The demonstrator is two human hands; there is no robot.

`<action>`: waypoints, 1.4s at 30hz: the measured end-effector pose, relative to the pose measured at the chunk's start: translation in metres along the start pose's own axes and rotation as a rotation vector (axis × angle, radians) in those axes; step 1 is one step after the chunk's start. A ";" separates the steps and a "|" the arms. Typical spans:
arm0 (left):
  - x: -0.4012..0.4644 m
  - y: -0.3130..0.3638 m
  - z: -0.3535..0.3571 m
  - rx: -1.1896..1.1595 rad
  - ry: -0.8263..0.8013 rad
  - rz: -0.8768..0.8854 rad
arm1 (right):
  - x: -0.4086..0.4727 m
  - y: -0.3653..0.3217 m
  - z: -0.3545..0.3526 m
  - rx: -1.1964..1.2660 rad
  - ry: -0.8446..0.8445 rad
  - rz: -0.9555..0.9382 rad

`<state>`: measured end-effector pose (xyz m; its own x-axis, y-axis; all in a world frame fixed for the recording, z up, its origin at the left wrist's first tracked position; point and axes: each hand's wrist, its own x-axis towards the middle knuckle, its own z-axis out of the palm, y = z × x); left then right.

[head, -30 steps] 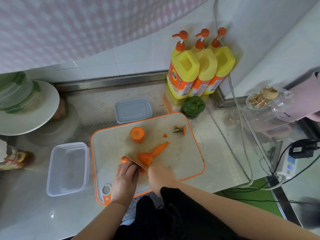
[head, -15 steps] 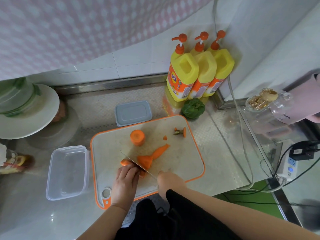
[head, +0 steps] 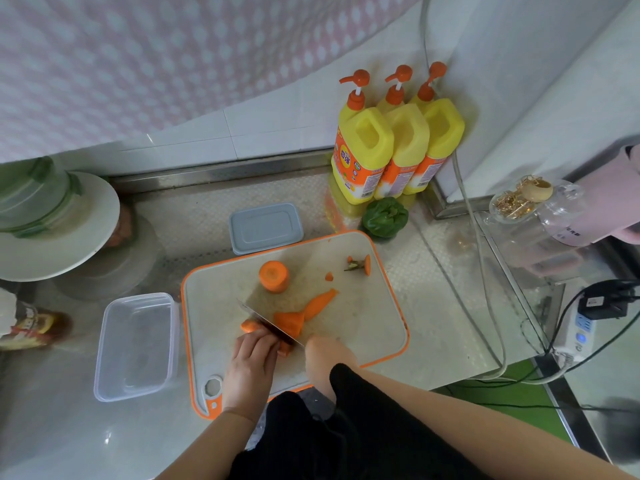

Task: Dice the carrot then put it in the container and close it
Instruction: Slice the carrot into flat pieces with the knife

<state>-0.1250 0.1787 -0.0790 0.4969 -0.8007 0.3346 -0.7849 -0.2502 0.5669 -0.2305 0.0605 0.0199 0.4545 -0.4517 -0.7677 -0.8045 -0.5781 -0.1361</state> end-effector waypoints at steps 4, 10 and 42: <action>0.001 0.003 -0.004 0.006 -0.012 -0.031 | 0.002 0.005 0.002 0.062 0.080 -0.024; 0.000 0.002 -0.004 0.029 -0.045 -0.023 | -0.015 0.008 0.020 0.244 0.173 -0.172; 0.003 -0.002 -0.008 0.000 -0.029 0.023 | -0.027 -0.003 0.002 0.103 0.159 -0.094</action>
<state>-0.1192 0.1812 -0.0735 0.4681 -0.8217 0.3252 -0.7956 -0.2318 0.5598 -0.2412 0.0759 0.0401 0.5773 -0.5050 -0.6416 -0.7868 -0.5542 -0.2717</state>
